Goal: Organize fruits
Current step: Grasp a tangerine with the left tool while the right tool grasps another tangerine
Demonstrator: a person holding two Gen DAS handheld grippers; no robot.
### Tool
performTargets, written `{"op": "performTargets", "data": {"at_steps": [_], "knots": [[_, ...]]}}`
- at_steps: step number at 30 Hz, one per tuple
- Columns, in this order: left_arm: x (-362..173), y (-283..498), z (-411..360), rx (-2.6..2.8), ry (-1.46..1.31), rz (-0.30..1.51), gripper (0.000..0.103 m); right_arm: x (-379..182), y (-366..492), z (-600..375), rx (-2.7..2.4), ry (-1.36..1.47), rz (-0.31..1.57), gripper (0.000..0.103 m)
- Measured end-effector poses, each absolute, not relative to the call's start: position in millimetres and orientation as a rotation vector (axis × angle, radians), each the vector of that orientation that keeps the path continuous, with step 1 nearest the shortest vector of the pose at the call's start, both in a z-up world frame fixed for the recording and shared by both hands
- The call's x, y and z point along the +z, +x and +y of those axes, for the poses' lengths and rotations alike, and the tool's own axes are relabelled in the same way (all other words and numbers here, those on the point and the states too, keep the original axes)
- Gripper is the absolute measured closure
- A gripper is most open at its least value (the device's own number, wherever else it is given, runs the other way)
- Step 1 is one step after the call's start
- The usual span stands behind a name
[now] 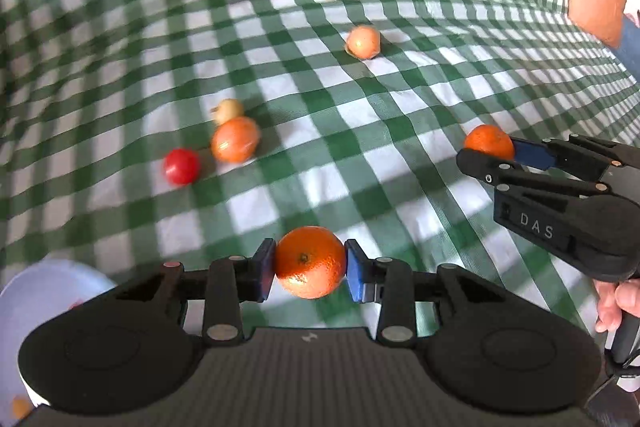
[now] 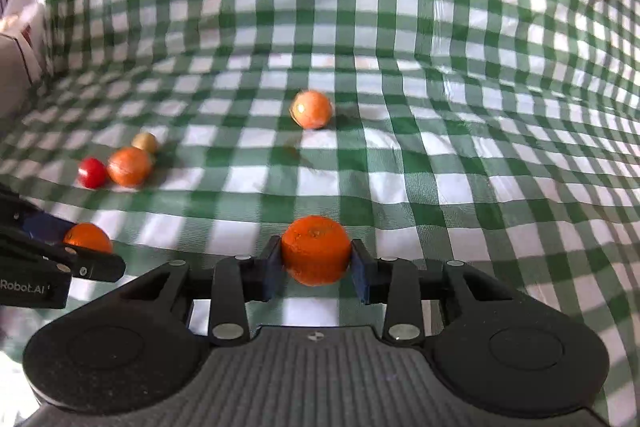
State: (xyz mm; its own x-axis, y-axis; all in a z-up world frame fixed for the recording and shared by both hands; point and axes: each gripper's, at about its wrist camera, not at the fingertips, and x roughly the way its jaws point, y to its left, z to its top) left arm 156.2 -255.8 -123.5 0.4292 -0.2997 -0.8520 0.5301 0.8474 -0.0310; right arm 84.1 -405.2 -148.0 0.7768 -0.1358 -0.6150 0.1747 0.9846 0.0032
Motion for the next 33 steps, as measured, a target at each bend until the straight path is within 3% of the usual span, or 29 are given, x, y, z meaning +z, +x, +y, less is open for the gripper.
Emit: {"op": "performTargets", "data": {"at_steps": [16,33], "knots": [[-37,38,-74,-0.351,0.178,0.976,0.063,-79,-14,-210,0.134,0.054,0.691,0.066],[-24,9,16,-0.248,0.082,0.952,0.063,-66,-54,-116,0.220,-0.049,0.701,0.066]]}}
